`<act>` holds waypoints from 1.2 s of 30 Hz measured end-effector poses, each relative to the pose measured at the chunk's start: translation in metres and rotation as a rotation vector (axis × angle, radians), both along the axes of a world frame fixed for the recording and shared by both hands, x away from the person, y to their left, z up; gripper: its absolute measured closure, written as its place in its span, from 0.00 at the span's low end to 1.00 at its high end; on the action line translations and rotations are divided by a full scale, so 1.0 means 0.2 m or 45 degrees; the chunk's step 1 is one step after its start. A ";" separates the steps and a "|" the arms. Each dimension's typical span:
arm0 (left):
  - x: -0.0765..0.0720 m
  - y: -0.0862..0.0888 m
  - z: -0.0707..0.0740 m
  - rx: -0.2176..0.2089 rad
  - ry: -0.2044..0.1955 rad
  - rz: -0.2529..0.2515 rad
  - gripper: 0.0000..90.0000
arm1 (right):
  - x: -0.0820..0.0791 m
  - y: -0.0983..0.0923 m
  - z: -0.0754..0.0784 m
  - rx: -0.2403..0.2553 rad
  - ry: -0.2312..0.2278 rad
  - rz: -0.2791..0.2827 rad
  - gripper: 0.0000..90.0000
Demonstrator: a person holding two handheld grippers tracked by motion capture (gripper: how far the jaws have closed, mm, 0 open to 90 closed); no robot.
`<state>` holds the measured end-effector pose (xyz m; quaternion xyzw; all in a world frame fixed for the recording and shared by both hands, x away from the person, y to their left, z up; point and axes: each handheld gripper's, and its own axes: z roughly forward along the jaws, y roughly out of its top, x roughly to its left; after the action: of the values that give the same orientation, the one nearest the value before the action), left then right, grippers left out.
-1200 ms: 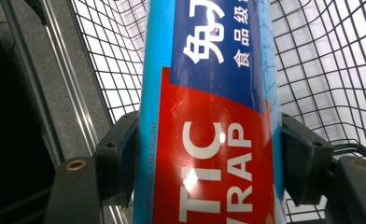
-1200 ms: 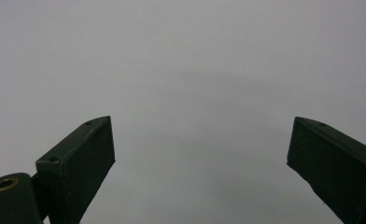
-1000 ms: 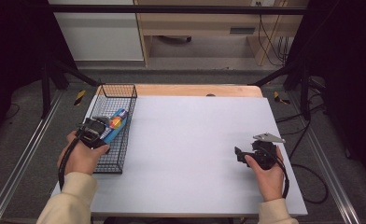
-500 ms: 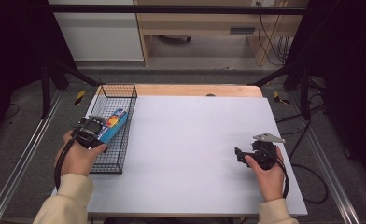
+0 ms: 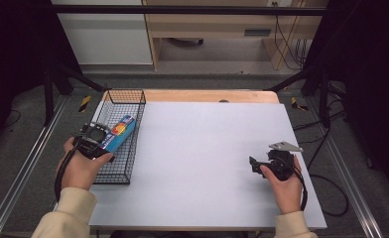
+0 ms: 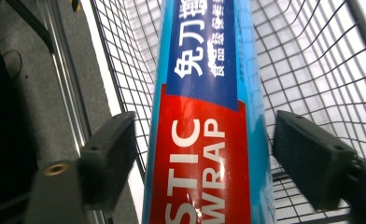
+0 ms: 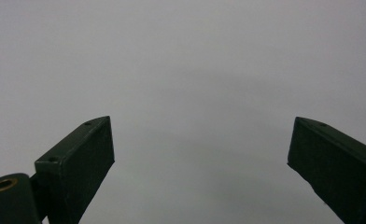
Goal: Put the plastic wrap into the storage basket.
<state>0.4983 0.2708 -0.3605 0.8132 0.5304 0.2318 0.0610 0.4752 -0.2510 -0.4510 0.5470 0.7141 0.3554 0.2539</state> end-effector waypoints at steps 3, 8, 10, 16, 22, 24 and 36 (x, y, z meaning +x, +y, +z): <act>-0.01 0.00 0.02 -0.015 -0.035 -0.011 0.16 | 0.00 0.00 0.00 0.002 0.000 -0.001 0.08; -0.06 -0.04 0.08 -0.076 -0.147 -0.078 0.11 | -0.01 0.00 0.01 -0.008 -0.009 0.006 0.08; -0.08 -0.07 0.10 -0.101 -0.184 -0.128 0.10 | -0.01 -0.01 0.01 -0.020 -0.013 0.004 0.08; -0.15 -0.24 0.14 -0.198 -0.283 -0.341 0.07 | -0.02 -0.01 0.02 -0.037 -0.037 -0.006 0.07; -0.18 -0.39 0.13 -0.280 -0.348 -0.496 0.06 | -0.05 0.00 0.04 -0.047 -0.074 0.031 0.05; -0.18 -0.46 0.11 -0.319 -0.368 -0.576 0.06 | -0.07 0.01 0.04 -0.070 -0.085 0.040 0.05; -0.18 -0.65 -0.01 -0.389 -0.364 -0.770 0.06 | -0.17 0.02 0.04 -0.095 -0.098 0.050 0.05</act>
<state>0.4630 0.1400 -0.3634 0.8741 0.2806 0.2326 0.3211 0.4414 -0.2478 -0.4424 0.5091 0.7271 0.3544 0.2944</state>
